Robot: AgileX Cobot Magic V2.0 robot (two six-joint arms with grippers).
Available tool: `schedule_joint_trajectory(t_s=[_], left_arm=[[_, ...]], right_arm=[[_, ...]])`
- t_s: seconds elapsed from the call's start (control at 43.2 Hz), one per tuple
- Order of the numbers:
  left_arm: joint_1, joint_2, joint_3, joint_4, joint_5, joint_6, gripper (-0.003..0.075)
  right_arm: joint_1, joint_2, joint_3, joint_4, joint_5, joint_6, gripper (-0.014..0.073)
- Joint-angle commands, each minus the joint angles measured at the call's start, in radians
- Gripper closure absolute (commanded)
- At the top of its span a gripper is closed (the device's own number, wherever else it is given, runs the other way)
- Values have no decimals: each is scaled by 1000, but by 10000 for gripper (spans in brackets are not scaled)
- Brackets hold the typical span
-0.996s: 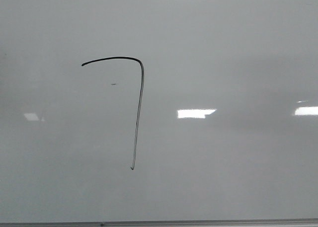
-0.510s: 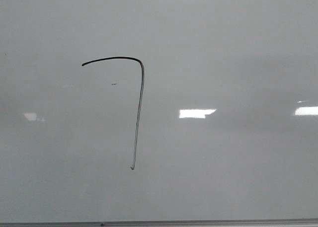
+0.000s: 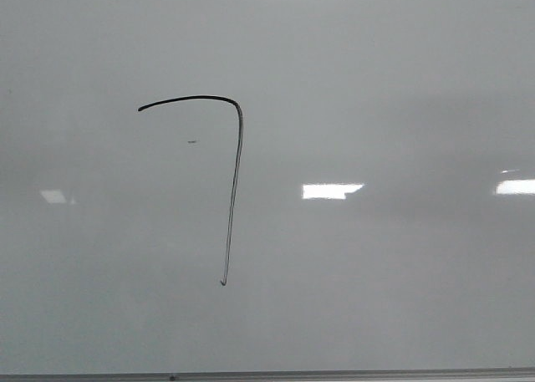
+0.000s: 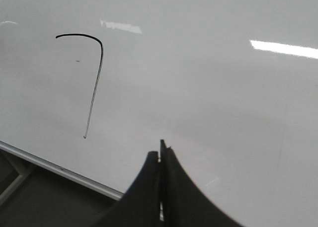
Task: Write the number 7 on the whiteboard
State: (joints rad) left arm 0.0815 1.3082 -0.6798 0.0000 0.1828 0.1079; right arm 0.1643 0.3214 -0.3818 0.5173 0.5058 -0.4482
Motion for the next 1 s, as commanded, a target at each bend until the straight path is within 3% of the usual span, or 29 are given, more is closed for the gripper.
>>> schedule_joint_trajectory(t_s=[0.0, 0.093, 0.394, 0.695, 0.973], left_arm=[[3, -145, -24, -10, -28, -12, 302], [3, -286, -5, -20, -24, -12, 375], [-38, -746, 152, -36, -8, -12, 733], [-44, -1035, 192, -41, 55, -12, 741], [-44, -1067, 192, -41, 55, -12, 741]], right_arm=[[-7, 5, -24, 21, -65, -2, 661], [-7, 5, -24, 21, -65, -2, 661], [-7, 5, -24, 21, -65, -2, 661], [-7, 5, -24, 21, -65, -2, 661], [-7, 5, -24, 21, -65, -2, 661]])
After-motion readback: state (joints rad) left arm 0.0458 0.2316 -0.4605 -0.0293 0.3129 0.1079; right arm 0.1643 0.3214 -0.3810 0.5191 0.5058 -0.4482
